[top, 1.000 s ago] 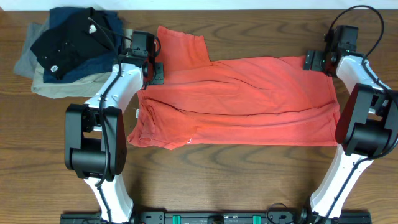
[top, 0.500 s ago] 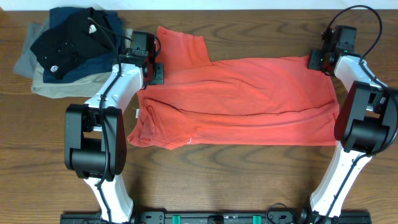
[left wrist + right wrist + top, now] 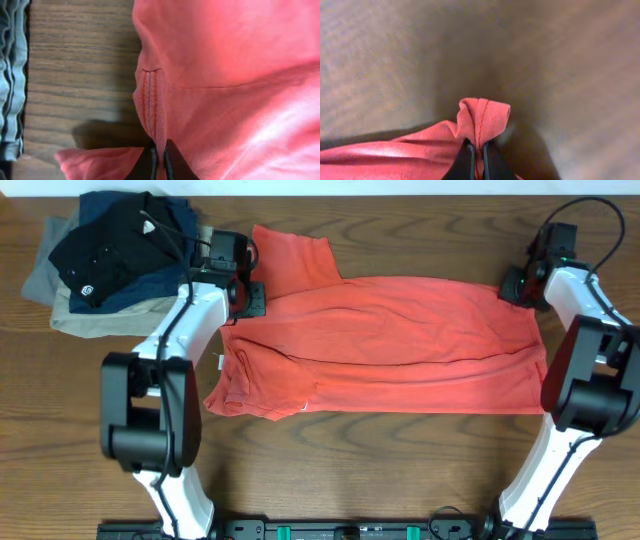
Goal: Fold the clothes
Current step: 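Fold the back half forward over the front with both grippers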
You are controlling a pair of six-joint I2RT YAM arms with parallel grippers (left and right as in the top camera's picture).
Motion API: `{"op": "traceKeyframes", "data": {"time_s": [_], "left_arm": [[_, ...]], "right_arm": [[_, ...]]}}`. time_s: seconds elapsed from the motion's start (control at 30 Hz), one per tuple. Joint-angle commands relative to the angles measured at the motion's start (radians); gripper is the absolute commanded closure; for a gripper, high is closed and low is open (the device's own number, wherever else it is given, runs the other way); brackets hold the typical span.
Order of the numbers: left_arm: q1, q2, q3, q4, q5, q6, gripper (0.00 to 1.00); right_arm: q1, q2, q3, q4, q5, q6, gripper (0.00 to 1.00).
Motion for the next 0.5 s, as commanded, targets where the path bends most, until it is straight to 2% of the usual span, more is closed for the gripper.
{"op": "traceKeyframes", "data": {"time_s": [0.0,0.2,0.47], "left_arm": [[0.002,-0.13,-0.004,-0.027,0.053,-0.031,0.94],[0.002,-0.22,-0.004,-0.151,0.053,-0.035,0.94],[0.006,-0.223,-0.004,-0.358,0.051,-0.035,0.94]], "right_arm": [[-0.028,-0.153,-0.008,-0.07,0.039,0.092,0.99],[-0.032,-0.267,-0.008,-0.238,0.04,0.163,0.99],[-0.059,-0.335,-0.008,-0.423,0.048,0.256,0.99]]}}
